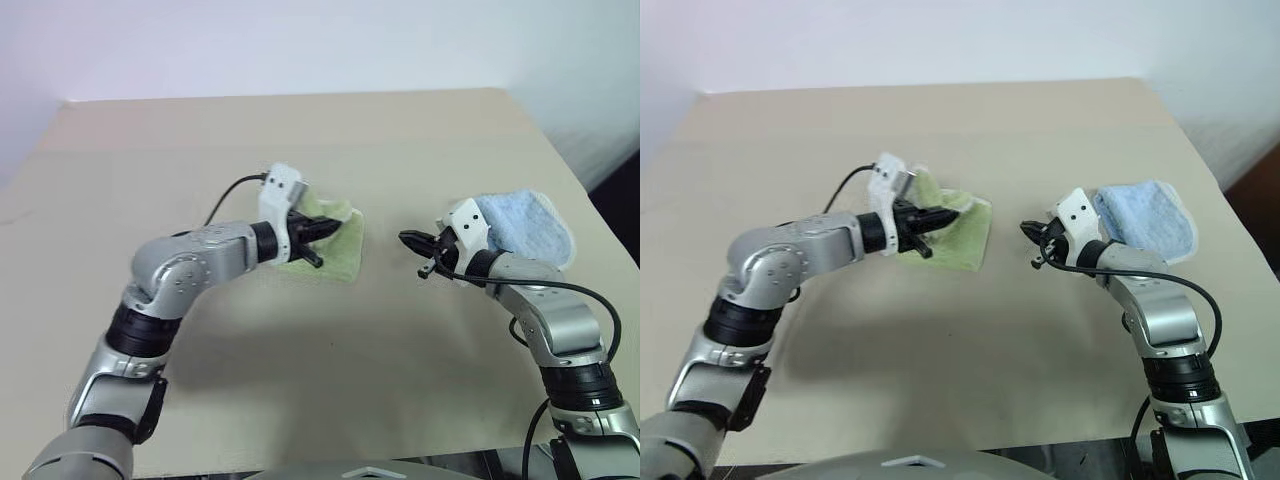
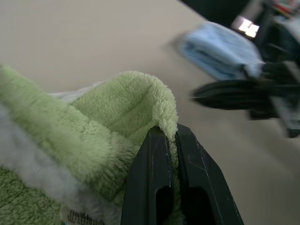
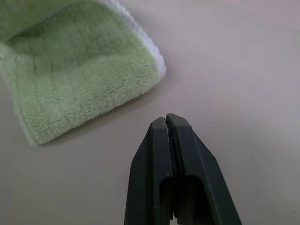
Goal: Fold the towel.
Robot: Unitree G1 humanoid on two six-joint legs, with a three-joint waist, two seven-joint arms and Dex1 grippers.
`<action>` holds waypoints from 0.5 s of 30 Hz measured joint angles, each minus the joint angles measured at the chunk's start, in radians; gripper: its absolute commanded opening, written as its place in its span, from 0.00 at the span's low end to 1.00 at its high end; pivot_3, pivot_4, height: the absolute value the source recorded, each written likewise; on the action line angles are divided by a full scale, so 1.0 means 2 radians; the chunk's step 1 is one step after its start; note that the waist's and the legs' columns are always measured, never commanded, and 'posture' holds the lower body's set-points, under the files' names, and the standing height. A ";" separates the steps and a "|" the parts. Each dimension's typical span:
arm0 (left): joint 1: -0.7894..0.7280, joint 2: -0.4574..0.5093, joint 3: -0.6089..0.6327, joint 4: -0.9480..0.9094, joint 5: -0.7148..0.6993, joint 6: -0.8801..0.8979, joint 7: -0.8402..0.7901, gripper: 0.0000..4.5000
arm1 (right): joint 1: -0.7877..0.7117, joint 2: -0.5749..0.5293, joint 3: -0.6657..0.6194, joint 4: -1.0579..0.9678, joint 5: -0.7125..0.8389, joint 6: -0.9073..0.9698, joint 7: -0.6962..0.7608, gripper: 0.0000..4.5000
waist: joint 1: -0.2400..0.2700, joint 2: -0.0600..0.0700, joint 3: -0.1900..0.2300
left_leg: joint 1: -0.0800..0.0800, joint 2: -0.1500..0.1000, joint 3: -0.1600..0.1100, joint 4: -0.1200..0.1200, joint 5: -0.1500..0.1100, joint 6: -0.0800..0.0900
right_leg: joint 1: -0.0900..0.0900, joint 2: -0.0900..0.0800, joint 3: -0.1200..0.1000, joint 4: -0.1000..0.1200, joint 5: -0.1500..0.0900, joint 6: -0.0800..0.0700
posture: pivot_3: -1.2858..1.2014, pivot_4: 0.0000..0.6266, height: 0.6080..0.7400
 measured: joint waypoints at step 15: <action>0.007 -0.020 0.007 0.001 0.076 0.012 -0.090 0.81 | 0.008 0.000 -0.012 -0.018 0.000 0.004 -0.016 0.00 | 0.000 0.000 0.000 | -0.001 0.000 0.000 0.001 0.000 0.001 | 0.000 0.000 0.000 0.000 0.000 0.000 | 0.52 0.24 0.91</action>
